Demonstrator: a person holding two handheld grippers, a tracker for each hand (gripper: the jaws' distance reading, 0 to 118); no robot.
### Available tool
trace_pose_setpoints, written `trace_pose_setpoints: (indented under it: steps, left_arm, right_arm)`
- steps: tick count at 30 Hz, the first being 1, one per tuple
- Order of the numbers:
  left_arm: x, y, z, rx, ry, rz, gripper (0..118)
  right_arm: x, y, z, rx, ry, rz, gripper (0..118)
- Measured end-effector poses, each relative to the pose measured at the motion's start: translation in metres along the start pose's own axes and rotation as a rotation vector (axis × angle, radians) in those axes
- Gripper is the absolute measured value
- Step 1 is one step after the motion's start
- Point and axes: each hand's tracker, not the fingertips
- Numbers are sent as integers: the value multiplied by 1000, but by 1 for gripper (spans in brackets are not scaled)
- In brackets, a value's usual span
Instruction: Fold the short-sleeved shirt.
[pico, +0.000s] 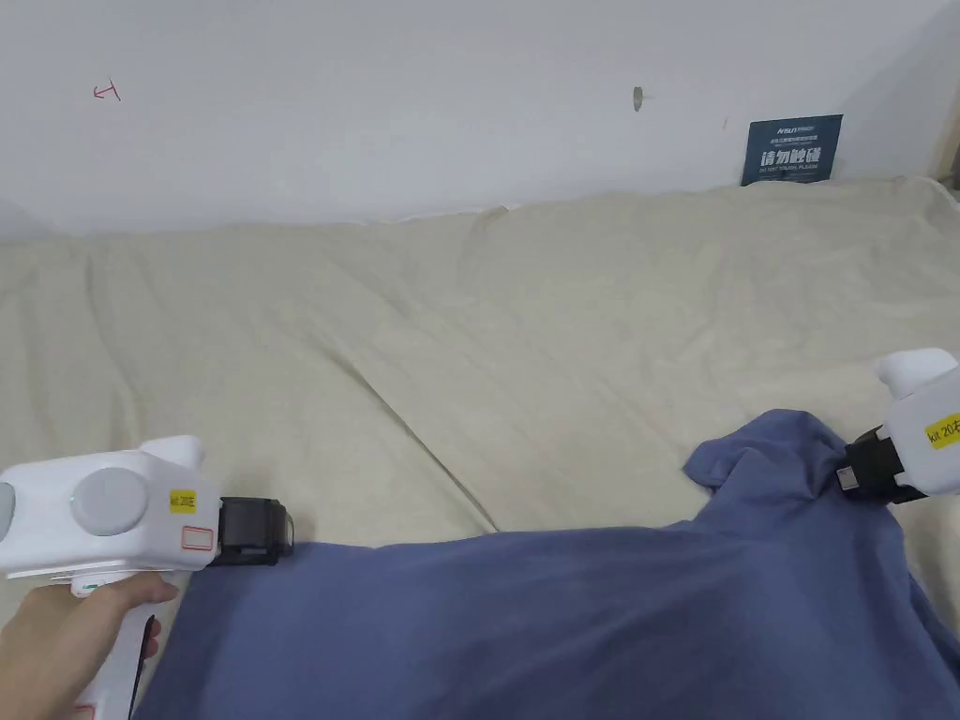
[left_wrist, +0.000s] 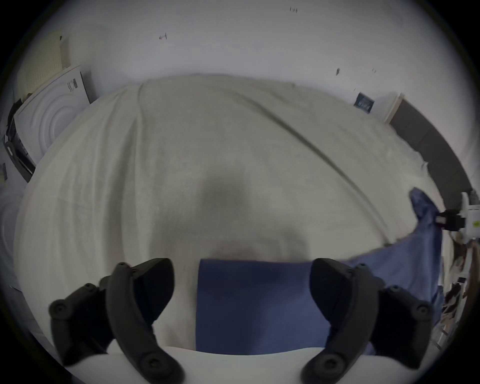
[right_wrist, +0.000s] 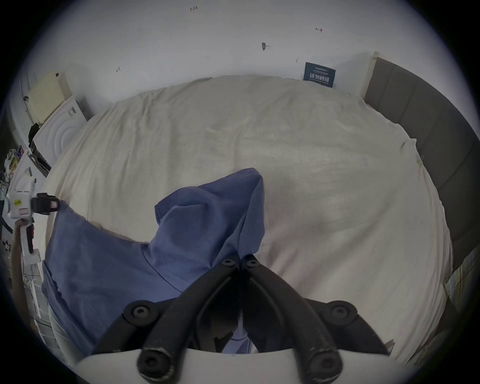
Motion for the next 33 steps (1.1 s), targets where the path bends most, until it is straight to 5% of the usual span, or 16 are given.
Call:
trace_pose_setpoints:
  steps: [4, 8, 11, 13, 25, 33]
  left_arm:
    - [11, -5, -22, -29, 50, -63, 97]
    - [22, -11, -1, 24, 43, -150, 42]
    - [32, -6, 8, 26, 102, -186, 31]
    - [31, -7, 8, 37, 97, -201, 3]
    - [18, -30, 113, 186, 37, -197, 3]
    - [7, -129, 188, 268, 23, -189, 3]
  right_arm:
    - [-1, 0, -5, -2, 6, -6, 0]
    - [-5, 0, -9, -3, 9, -12, 0]
    - [-9, -2, -5, 4, 7, -16, 0]
    - [-9, -3, 2, 14, 22, -16, 0]
    - [-4, -32, 102, 155, 25, -6, 0]
    - [-11, -136, 171, 195, 86, 8, 0]
